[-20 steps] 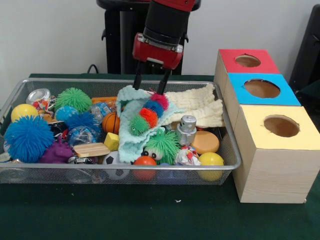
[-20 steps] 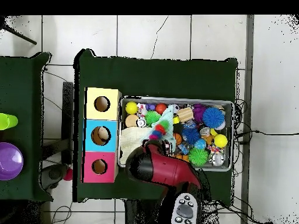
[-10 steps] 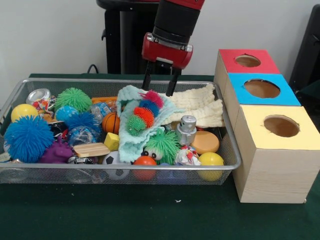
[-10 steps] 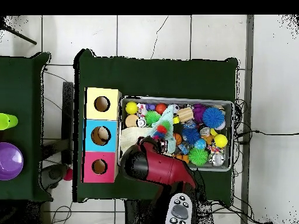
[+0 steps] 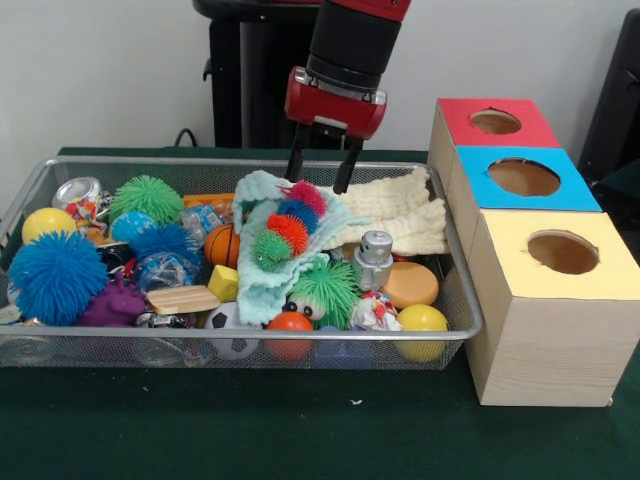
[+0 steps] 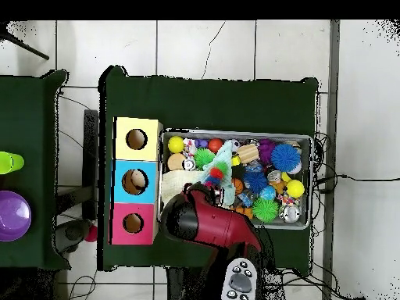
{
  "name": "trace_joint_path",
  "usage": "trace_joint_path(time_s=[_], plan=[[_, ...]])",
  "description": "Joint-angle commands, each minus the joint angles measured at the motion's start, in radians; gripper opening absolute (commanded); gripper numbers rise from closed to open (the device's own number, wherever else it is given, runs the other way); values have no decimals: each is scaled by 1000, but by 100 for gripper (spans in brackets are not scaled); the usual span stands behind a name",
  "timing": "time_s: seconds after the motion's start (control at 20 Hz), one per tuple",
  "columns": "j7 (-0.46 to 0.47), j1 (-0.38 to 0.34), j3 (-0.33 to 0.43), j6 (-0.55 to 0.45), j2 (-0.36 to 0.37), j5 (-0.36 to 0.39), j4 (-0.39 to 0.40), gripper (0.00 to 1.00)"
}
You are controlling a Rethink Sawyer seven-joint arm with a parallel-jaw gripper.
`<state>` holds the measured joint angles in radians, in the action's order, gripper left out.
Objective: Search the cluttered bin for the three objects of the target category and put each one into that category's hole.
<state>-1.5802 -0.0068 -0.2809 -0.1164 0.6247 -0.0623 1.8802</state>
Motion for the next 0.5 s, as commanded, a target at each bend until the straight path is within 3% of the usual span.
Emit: trace_joint_path(time_s=[0.05,0.25,0.5], plan=[[-202,9,78,-81,-11,-56,-35,100],[-204,43,48,-165,10,-75,-57,100],[-206,65,33,-195,25,-86,-61,100]])
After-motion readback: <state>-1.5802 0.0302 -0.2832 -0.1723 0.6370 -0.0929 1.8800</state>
